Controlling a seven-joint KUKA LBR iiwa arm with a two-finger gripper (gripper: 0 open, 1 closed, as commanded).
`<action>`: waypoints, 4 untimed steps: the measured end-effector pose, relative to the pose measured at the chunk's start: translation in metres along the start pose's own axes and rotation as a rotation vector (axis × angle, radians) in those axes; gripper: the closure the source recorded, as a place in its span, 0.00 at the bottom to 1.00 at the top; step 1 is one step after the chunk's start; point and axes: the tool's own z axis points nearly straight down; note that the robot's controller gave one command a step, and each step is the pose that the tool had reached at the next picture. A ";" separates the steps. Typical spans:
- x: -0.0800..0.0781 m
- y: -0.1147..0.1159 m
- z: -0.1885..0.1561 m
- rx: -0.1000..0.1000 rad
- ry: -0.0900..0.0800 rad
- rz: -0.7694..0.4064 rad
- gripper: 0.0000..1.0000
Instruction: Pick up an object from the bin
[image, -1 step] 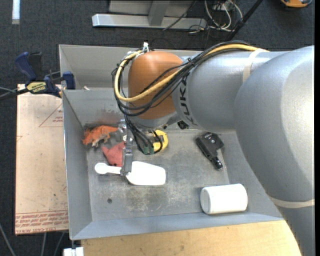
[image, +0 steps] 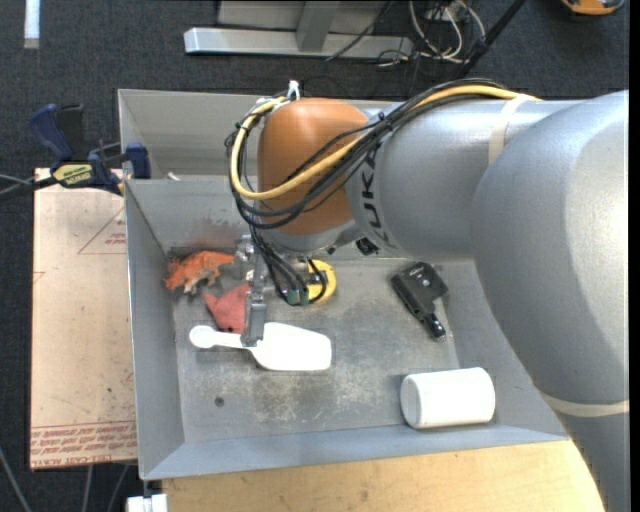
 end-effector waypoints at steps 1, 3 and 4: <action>-0.006 -0.015 0.045 -0.002 -0.002 0.074 0.00; -0.019 -0.021 0.013 -0.003 -0.004 0.062 0.00; -0.016 -0.020 0.072 -0.003 -0.001 0.142 0.00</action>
Offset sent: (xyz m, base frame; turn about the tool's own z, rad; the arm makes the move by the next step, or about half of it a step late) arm 0.0267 -0.0244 0.0046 0.0173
